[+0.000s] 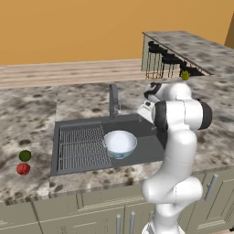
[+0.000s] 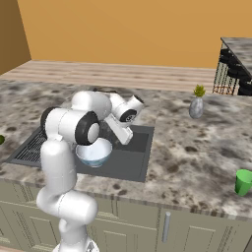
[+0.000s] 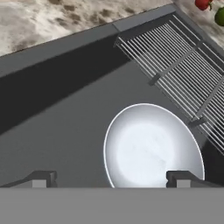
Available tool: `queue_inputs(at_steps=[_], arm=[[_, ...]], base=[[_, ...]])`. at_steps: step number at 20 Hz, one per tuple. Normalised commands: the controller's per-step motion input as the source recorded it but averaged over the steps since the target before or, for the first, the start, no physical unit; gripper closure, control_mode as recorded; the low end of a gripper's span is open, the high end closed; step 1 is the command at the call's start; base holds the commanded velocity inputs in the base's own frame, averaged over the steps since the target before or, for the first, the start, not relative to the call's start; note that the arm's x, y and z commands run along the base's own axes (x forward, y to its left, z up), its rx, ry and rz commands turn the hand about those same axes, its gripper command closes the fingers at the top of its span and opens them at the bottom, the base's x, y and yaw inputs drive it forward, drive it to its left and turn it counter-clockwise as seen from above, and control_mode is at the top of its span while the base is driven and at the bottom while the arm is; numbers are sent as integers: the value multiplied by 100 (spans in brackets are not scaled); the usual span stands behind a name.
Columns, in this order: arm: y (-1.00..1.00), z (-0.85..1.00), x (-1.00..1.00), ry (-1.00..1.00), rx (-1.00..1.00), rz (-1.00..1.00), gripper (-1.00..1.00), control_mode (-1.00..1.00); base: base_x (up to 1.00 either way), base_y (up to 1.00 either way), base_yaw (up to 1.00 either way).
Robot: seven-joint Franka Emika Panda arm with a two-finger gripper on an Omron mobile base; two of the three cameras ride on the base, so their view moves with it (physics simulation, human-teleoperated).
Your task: Remove the bell pepper and lime from the sink. Then move the bowl and cup from the counter to the sink for washing.
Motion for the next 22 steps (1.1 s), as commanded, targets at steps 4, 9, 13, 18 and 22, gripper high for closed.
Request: queue_inputs(at_steps=[4,9,13,18,22], arm=[[-7,41,-25,12,-6,-26,-100,-100],[-10,37,-24,10,-13,-27,-100,-100],[-14,33,-27,4,-15,-27,-100,-100],[-13,29,-30,2,-14,-31,-100,-100],[-14,20,-31,0,-17,-35,-100,-100]], base=[[0,0,0],[0,0,0],[0,0,0],[0,0,0],[0,0,0]])
